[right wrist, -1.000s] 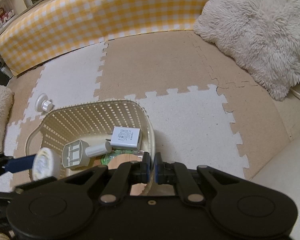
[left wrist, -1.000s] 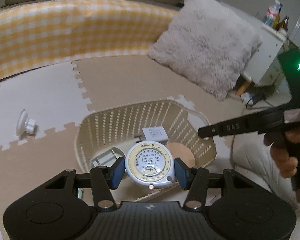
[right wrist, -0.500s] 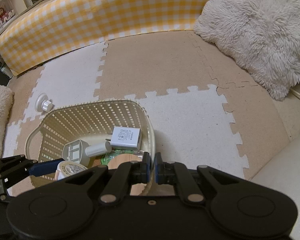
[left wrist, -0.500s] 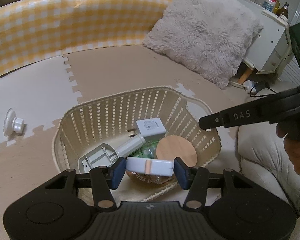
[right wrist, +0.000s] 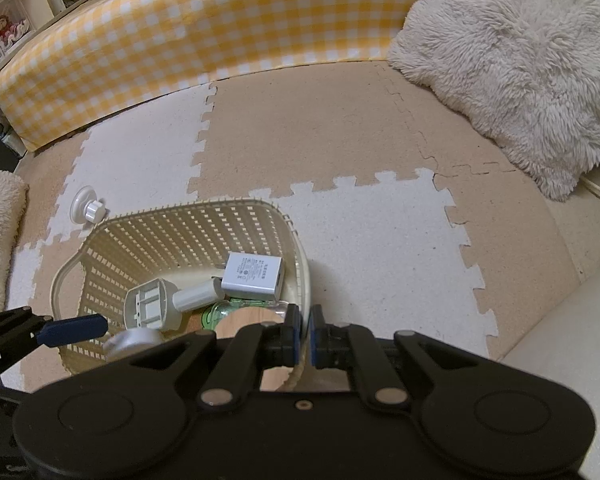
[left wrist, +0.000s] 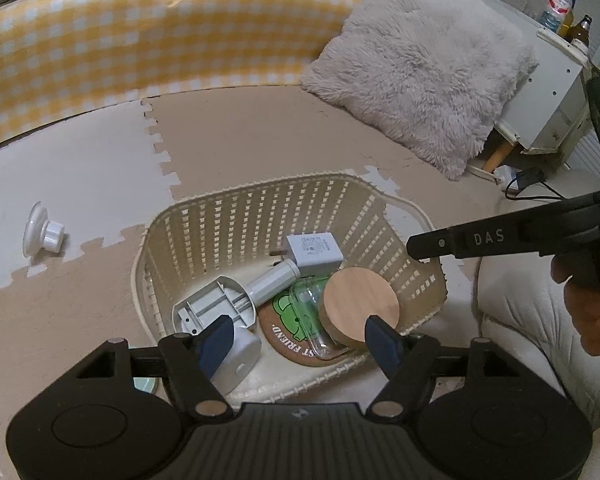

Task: Organize rigid objects
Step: 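Carry the white tape measure with the left gripper into the basket and release, then move the left gripper back to the mint-green tape measure and grasp it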

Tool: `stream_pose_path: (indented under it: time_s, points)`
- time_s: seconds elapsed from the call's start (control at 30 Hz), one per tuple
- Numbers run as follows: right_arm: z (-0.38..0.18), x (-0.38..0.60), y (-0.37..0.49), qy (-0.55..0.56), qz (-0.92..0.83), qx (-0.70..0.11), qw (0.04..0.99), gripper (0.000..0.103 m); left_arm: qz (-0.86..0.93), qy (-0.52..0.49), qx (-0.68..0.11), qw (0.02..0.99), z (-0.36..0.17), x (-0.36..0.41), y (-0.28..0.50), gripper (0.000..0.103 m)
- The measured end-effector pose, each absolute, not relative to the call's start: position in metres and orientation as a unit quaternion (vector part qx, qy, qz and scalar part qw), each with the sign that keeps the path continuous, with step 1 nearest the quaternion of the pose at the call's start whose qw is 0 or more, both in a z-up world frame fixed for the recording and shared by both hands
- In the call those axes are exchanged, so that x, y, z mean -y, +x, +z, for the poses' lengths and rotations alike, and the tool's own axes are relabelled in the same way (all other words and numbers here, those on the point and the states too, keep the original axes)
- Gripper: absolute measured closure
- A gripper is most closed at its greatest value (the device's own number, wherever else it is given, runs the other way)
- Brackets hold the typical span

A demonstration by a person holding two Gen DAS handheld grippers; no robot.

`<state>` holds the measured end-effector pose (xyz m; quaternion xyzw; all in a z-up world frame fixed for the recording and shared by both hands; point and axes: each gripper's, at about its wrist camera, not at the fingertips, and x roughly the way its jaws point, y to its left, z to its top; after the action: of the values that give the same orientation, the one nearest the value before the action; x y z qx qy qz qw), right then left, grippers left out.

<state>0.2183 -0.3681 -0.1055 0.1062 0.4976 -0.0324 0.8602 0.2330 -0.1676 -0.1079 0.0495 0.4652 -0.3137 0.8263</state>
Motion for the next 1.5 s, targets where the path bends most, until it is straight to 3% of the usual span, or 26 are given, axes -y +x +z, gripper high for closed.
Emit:
stream_pose_path:
  time_s: [0.9,1.23,1.5]
  points:
    - [-0.105,0.368,0.219,0.108,-0.032,-0.498,0.860,0.098,-0.328,0.039,-0.457,0.826,-0.075,0.156,0.213,0.000]
    - [-0.105,0.368,0.219,0.109,-0.032,-0.498,0.860,0.098,-0.309,0.010,-0.379,0.872,-0.024,0.119,0.221,0.000]
    - [-0.105,0.368,0.219,0.109,-0.032,-0.498,0.860,0.098,-0.260,0.001,-0.372,0.891,-0.029,0.078,0.253,0.000]
